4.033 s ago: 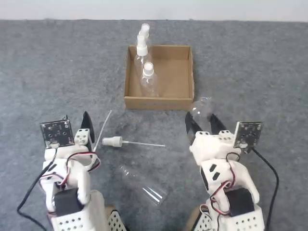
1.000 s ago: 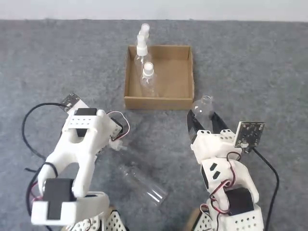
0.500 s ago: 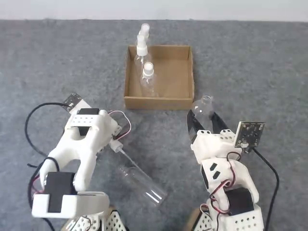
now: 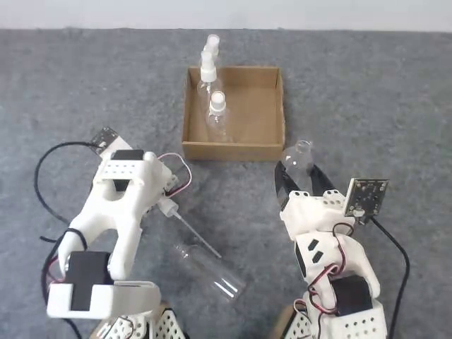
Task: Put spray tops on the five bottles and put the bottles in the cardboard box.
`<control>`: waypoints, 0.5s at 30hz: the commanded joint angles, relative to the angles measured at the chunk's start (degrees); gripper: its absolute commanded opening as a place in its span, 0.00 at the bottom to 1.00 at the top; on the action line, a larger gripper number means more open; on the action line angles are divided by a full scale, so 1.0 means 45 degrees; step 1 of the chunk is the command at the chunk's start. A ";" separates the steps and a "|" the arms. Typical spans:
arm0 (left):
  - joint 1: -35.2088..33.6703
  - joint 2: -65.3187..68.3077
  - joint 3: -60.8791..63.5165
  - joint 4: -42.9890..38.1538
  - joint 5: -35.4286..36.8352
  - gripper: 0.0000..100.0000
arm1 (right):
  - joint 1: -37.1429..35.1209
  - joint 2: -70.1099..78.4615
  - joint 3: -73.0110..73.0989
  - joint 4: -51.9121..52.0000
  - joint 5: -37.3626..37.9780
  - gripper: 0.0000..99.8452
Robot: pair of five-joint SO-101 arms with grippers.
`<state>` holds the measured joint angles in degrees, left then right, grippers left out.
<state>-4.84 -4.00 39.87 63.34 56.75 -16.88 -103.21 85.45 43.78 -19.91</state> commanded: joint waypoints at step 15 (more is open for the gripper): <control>0.0039 -0.0195 -0.4523 0.3184 0.0098 0.01 | 0.0127 0.0127 -0.0098 -0.0225 -0.0020 0.01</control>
<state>-4.84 -4.00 23.34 76.70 56.75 -16.88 -103.21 85.45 43.78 -19.91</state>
